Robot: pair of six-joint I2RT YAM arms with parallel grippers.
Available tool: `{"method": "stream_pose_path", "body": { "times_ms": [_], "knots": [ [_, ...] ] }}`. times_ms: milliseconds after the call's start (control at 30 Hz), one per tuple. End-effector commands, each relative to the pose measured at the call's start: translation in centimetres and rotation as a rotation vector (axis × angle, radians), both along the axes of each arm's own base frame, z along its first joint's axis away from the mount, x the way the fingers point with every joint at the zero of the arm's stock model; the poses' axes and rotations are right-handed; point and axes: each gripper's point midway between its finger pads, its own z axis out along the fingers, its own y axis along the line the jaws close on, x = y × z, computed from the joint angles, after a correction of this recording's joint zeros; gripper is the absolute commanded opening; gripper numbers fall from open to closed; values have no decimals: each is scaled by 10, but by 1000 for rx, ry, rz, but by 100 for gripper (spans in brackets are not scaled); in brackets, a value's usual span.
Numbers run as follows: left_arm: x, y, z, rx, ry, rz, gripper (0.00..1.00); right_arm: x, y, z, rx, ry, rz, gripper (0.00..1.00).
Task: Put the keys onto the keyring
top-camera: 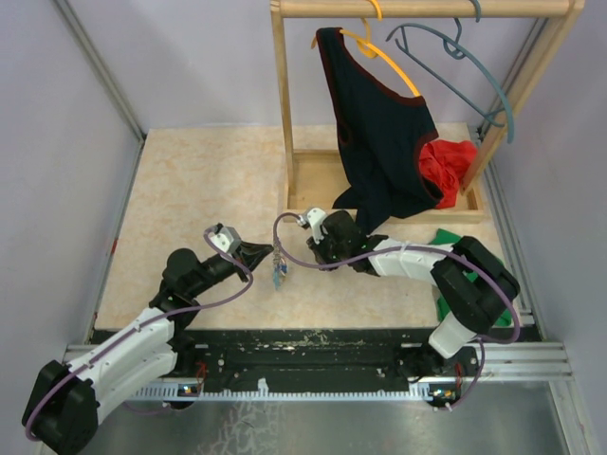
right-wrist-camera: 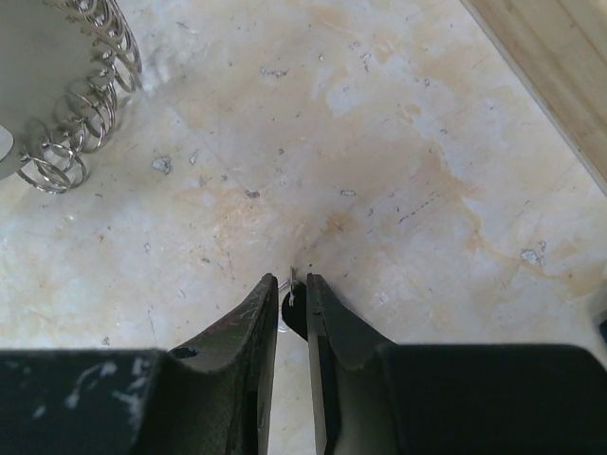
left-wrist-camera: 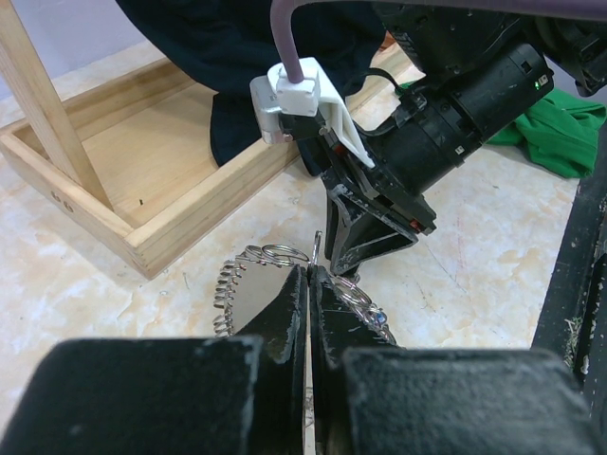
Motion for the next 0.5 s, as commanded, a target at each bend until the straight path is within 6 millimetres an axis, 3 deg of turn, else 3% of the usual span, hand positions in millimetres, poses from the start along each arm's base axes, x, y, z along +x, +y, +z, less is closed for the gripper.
{"method": "stream_pose_path", "body": {
  "times_ms": [0,200,467],
  "knots": [
    [-1,-3,13,-30,-27,-17,1,1,4,0,36,-3,-9,19],
    [-1,-4,14,-33,-28,-19,1,-3,0,-5,51,-10,-20,17],
    [-1,-5,14,-37,-26,-24,1,-4,-1,4,130,-86,-20,16]
  ]
}}
